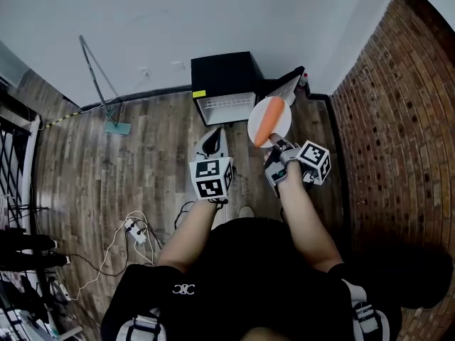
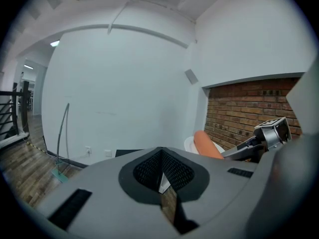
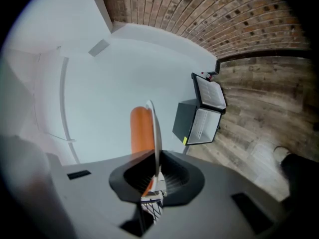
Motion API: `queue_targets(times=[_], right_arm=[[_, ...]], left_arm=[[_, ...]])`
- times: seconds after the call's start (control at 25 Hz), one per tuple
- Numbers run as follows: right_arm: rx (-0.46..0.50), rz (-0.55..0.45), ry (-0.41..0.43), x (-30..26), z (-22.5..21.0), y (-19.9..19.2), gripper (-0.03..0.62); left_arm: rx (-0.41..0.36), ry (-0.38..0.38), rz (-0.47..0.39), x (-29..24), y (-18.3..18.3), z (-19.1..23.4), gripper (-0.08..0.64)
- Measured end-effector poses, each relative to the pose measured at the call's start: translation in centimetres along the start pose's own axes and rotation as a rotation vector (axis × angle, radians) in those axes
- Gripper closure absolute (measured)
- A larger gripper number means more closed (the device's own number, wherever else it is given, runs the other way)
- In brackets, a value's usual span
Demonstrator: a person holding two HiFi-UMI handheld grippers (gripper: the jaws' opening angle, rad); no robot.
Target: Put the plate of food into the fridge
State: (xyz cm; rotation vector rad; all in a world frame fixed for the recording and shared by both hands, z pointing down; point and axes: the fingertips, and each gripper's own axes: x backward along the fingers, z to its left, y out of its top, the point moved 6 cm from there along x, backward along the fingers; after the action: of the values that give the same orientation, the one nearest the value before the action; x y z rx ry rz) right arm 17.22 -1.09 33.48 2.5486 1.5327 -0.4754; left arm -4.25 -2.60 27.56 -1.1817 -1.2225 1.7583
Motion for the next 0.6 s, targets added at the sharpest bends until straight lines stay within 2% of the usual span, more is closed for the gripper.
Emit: queue_targets(times=[0.36,0.6], right_arm=[[-0.016,0.011,-0.033,-3.6,-1.2,2.8,0.554],[-0.020,0.012,-0.063,-8.6,-1.5,3.8,0.554]], left_arm=[[-0.010,0.004,0.045,-5.3,0.1,1.1,0.563],[0.001,-0.015,0.044,-9.8,0.1,3.6,0.563]])
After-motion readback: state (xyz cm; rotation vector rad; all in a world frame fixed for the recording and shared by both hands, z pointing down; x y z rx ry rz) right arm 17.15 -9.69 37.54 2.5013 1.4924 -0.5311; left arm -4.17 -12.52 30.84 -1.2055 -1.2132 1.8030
